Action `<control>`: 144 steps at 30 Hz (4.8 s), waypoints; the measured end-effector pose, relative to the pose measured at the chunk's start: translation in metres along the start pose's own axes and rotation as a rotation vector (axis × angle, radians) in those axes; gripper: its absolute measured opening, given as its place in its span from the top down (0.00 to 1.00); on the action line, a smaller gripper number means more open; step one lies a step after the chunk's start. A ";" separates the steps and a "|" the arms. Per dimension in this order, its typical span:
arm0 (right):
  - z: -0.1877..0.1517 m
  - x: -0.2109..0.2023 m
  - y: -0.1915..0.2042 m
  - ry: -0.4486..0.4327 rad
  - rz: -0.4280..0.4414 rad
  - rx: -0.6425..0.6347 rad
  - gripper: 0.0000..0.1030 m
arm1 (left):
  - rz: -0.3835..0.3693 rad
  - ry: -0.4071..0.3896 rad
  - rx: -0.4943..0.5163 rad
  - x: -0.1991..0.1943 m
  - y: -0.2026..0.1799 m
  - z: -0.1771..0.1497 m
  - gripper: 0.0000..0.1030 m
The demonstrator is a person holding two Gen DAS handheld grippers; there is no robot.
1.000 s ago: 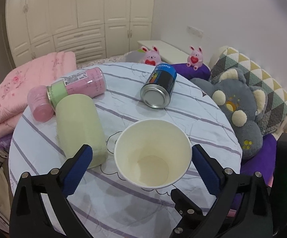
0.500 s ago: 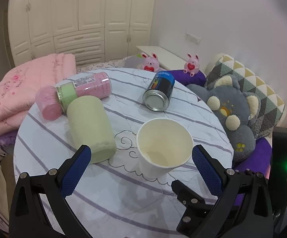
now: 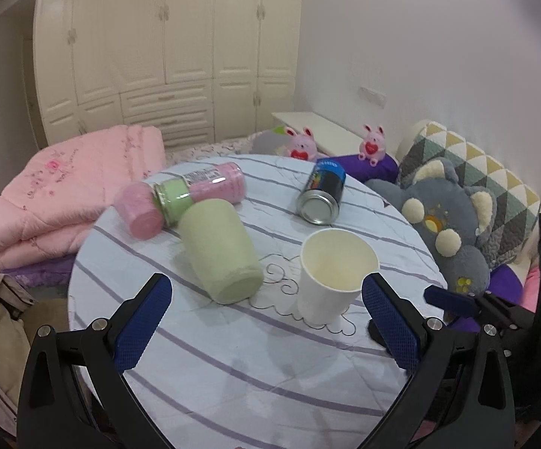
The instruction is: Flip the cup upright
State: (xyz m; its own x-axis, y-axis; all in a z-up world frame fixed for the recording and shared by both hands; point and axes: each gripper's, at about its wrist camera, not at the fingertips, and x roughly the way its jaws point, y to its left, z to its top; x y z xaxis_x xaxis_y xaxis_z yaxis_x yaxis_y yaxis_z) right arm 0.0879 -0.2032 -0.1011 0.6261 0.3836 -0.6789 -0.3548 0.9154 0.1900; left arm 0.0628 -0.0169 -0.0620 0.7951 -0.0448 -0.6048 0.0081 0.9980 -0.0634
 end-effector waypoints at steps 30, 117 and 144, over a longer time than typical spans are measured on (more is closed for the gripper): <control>-0.002 -0.052 0.004 -0.311 -0.118 -0.096 0.19 | 0.079 -0.029 0.038 -0.027 0.011 -0.014 0.00; -0.006 -0.076 0.008 -0.432 -0.107 -0.112 0.19 | 0.071 -0.212 0.072 -0.035 -0.009 -0.018 0.00; -0.007 -0.071 0.008 -0.407 -0.114 -0.112 0.19 | 0.083 -0.203 0.081 -0.032 -0.012 -0.021 0.00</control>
State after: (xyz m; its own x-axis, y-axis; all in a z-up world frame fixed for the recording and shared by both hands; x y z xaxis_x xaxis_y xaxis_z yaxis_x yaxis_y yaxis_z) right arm 0.0361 -0.2241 -0.0563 0.8800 0.3184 -0.3523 -0.3268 0.9444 0.0372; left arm 0.0247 -0.0286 -0.0590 0.9005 0.0397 -0.4330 -0.0205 0.9986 0.0488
